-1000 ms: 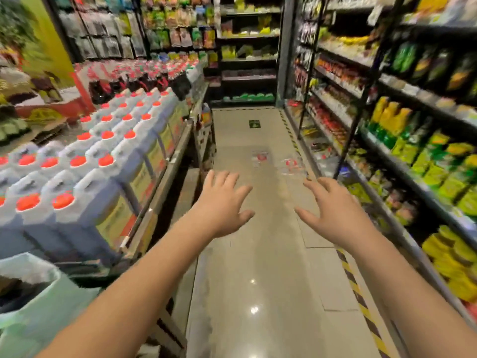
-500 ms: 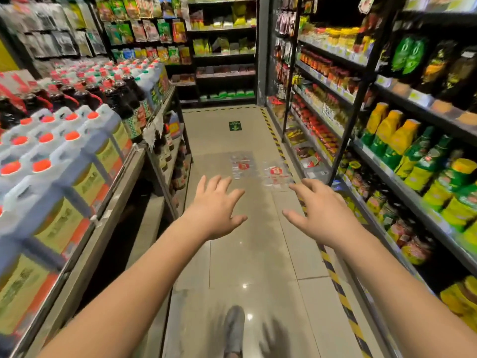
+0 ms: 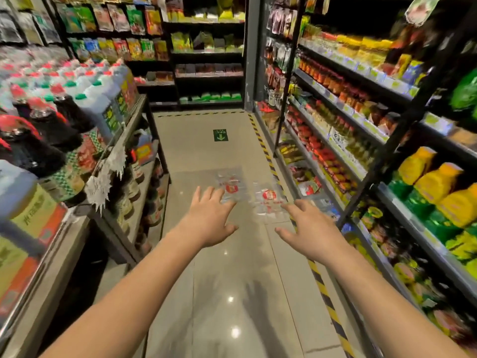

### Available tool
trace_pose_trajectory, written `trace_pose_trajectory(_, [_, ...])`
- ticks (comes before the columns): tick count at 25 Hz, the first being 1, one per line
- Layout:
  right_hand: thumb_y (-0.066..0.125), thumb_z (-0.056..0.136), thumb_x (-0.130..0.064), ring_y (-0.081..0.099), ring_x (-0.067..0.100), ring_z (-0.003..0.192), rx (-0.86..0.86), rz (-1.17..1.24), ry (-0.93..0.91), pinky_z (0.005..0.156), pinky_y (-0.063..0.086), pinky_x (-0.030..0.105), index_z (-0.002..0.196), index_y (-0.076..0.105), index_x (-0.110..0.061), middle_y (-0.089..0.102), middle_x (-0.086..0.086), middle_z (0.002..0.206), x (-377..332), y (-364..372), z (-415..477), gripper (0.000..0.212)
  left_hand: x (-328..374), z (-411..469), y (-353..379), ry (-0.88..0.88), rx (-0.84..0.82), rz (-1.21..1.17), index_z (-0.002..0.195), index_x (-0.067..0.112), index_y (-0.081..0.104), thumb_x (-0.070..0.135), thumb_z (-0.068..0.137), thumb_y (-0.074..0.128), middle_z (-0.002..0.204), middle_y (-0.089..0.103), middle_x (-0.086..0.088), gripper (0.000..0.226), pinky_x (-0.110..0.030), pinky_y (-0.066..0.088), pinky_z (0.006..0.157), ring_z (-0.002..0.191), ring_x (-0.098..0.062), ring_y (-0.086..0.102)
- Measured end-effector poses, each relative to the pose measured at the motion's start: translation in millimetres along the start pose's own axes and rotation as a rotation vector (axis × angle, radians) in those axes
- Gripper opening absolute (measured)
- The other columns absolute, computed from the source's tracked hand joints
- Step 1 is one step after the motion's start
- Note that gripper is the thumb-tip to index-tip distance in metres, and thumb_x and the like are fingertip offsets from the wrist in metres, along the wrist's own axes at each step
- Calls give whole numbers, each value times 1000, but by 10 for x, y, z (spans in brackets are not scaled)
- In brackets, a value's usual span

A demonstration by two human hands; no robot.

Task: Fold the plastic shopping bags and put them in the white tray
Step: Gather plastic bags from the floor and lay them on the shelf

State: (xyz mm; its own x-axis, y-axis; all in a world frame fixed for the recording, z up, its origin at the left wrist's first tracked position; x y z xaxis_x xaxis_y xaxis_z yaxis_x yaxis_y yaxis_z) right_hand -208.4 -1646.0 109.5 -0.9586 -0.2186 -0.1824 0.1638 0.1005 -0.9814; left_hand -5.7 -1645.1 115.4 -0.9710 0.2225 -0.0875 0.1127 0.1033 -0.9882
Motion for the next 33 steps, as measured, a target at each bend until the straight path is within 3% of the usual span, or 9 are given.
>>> trace_pose_trajectory(11, [50,93,-58,38,24,138,-81,92,3,109,35,39,149,38,-30,37,2,152,764,496,3684,63,-1020,3470,374,-22,-152,41,155,30,24,59,98,42,164,14,-10,67,-53,3,123,151,-33,7])
trace_pose_trajectory(21, [46,96,-55,36,25,141,-202,55,17,112,34,39,152,33,-28,32,4,156,1041,688,6472,63,-2110,5973,612,-66,-259,-57,156,29,22,55,99,42,165,10,-11,66,-50,4,122,151,-33,6])
trace_pose_trajectory(27, [48,95,-57,36,24,141,-229,27,144,108,36,39,150,37,-28,37,4,154,1271,1373,7781,63,-2716,7496,1308,-33,-312,-125,155,26,25,52,100,41,164,15,-13,63,-49,10,122,150,-35,12])
trace_pose_trajectory(33, [57,93,-51,46,28,130,-290,96,324,100,43,41,142,46,-21,47,8,142,1984,2517,8543,59,-2672,8503,2452,-23,-330,-181,153,27,29,54,98,44,161,22,-12,63,-45,20,117,147,-34,21])
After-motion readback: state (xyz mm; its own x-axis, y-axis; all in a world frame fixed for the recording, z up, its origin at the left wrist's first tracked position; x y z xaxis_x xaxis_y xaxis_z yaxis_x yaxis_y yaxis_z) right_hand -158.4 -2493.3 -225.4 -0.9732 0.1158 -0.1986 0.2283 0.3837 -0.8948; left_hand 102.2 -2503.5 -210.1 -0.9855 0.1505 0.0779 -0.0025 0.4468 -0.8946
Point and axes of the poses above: each hand's wrist, its own z-axis towards the middle knuckle, its own y-axis out of the palm, x = y × z, the point moved 8 cm from there along z, towards the middle knuckle
